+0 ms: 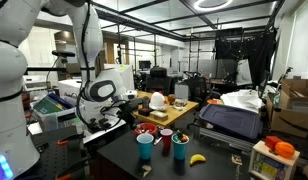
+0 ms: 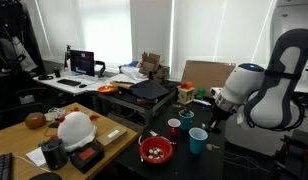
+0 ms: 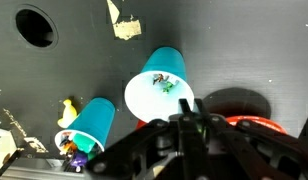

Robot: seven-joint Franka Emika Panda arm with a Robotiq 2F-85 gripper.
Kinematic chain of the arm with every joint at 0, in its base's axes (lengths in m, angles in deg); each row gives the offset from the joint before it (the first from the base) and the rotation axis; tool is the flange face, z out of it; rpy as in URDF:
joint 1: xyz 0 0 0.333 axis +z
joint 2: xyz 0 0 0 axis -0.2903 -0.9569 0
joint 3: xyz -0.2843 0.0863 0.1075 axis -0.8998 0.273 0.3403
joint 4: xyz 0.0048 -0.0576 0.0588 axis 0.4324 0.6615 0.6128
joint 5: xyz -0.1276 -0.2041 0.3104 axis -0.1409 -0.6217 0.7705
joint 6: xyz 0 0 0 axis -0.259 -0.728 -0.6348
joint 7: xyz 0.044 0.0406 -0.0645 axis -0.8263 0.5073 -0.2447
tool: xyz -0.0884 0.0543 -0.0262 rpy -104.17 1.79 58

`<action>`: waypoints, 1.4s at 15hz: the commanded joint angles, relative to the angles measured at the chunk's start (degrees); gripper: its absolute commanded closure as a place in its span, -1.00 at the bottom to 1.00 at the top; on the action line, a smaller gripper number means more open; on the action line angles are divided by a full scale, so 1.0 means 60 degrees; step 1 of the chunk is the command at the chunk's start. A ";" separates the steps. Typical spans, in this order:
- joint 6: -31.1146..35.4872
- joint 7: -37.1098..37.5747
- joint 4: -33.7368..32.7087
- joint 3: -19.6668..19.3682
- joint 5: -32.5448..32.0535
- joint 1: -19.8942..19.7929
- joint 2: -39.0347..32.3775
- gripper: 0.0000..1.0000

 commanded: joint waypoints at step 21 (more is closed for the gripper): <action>-0.3961 -0.0841 -0.7208 0.3383 -0.2005 -0.1739 -0.3678 -1.00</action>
